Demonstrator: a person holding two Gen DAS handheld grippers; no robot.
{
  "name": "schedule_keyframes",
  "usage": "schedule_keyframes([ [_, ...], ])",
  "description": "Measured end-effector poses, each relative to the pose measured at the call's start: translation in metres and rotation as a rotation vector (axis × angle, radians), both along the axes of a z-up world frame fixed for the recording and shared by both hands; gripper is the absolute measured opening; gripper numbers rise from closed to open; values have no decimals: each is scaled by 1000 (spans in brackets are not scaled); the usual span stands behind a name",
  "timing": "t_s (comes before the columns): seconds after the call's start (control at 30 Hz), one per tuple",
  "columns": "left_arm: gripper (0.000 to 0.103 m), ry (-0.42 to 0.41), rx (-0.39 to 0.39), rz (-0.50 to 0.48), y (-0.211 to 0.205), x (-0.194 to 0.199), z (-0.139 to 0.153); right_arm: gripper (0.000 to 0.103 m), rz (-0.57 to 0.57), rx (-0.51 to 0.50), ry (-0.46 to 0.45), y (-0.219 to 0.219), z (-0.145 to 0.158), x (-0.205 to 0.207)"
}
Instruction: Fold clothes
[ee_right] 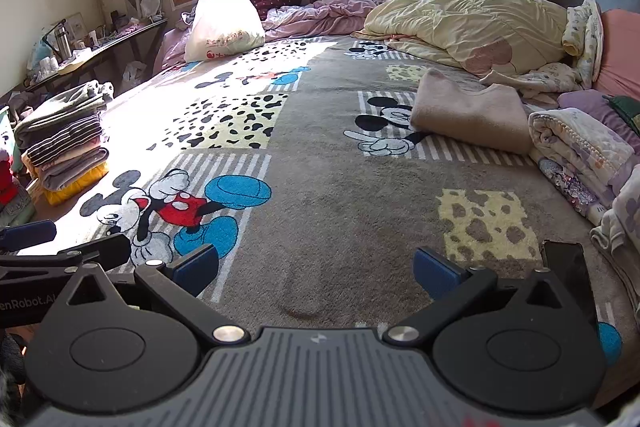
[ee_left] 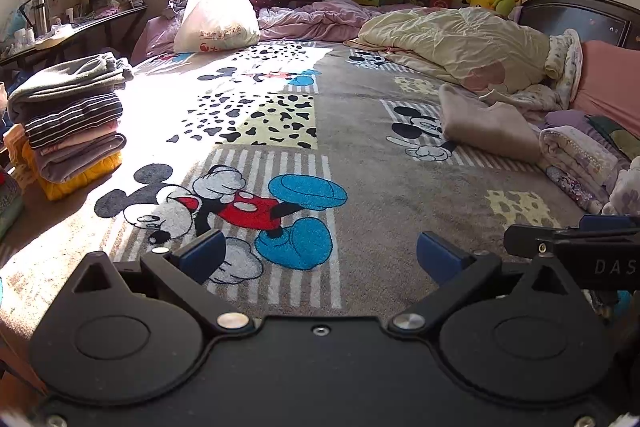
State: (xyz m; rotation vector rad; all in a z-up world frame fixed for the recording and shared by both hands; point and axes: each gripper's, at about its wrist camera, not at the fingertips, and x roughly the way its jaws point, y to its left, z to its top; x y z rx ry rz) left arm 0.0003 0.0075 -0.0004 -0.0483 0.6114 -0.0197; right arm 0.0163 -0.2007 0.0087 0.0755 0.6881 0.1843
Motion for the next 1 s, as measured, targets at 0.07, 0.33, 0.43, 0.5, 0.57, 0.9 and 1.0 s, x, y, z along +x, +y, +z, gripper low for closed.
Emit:
schedule_keyframes([
  [0.07, 103, 0, 0, 1, 0, 0, 0, 103, 1, 1, 0, -1, -1, 0],
  [0.33, 103, 0, -2, 1, 0, 0, -1, 103, 2, -1, 3, 1, -2, 0],
  [0.43, 103, 1, -2, -2, 0, 0, -2, 103, 1, -3, 2, 2, -1, -1],
  [0.5, 103, 1, -2, -3, 0, -1, -2, 103, 1, -4, 2, 2, -1, -2],
  [0.57, 103, 1, -4, -3, 0, -1, -2, 103, 0, -4, 2, 2, -2, -2],
  [0.9, 103, 6, -6, -4, 0, 1, -4, 103, 2, -7, 5, 2, -1, -2],
  [1.0, 103, 6, -9, -3, 1, 1, -4, 103, -1, -9, 5, 3, -1, -1],
])
